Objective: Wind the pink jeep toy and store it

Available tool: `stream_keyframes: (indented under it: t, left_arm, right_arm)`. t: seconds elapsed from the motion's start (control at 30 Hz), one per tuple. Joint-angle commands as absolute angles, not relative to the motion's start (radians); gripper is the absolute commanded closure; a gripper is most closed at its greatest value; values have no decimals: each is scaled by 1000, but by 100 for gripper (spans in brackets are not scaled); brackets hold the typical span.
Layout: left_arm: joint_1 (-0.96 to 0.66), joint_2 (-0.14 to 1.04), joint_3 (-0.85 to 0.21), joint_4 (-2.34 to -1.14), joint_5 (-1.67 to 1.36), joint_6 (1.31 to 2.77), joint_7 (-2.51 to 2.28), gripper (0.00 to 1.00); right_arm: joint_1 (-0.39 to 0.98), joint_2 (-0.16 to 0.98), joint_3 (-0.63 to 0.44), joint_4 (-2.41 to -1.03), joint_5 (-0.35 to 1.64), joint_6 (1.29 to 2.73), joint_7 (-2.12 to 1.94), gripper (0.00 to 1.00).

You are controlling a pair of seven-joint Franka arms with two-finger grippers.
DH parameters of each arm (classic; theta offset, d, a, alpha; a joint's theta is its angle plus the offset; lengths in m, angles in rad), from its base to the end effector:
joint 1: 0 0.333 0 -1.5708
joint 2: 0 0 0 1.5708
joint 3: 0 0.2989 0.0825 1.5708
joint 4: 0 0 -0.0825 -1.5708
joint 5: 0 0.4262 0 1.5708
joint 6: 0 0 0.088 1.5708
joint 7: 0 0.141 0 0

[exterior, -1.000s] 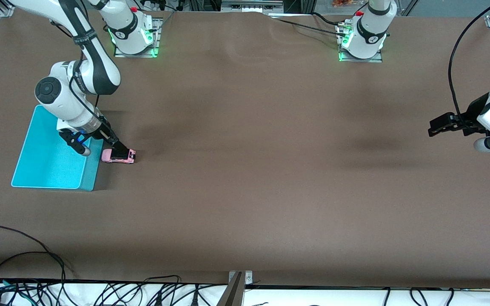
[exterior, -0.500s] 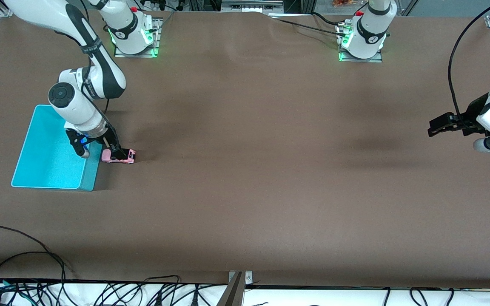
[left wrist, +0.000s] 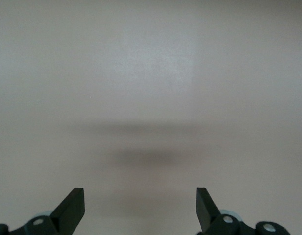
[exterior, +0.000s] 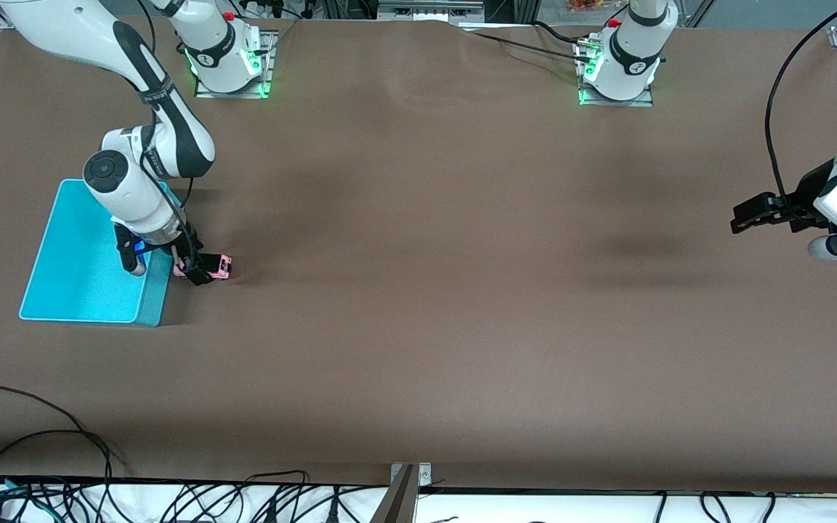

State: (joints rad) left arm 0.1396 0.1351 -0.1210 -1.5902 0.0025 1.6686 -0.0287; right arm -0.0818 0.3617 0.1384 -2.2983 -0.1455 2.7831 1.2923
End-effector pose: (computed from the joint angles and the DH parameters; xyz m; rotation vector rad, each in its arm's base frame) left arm 0.6354 0.0154 0.4888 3.1260 0.0745 -0.0872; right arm 0.5571 0.0420 0.1168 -2.6016 1.6214 -0.1657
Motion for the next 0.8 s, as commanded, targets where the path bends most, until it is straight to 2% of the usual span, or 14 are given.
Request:
stream_keyframes:
  t: [0.0, 0.1, 0.13, 0.2, 0.33, 0.4, 0.63, 0.77]
  left_arm:
    - [141, 115, -124, -1611, 17, 1681, -9, 0]
    - [141, 115, -124, -1611, 17, 1681, -8, 0]
    - [141, 115, -124, -1609, 17, 1681, -8, 0]
    - [141, 115, -124, -1611, 17, 1681, -9, 0]
    - [141, 115, -124, -1611, 17, 1681, -9, 0]
    - [141, 115, -124, -1611, 17, 1681, -9, 0]
    - [141, 115, -124, -1611, 17, 1681, -9, 0]
    - [141, 115, -124, -1611, 17, 1681, -8, 0]
  right_arm:
    - [-81, 387, 133, -2281, -169, 2800, 1322, 3]
    - [-81, 393, 133, -2281, -170, 2807, 1322, 6]
    - [-81, 397, 133, -2281, -169, 2807, 1322, 17]
    - [-81, 403, 133, -2281, -172, 2810, 1322, 29]
    - [-81, 405, 135, -2281, -173, 2830, 1319, 81]
    - [-81, 399, 135, -2283, -175, 2829, 1319, 96]
    - [-64, 345, 141, -2286, -166, 2803, 1319, 100]
    - [-63, 276, 147, -2283, -169, 2693, 1312, 100]
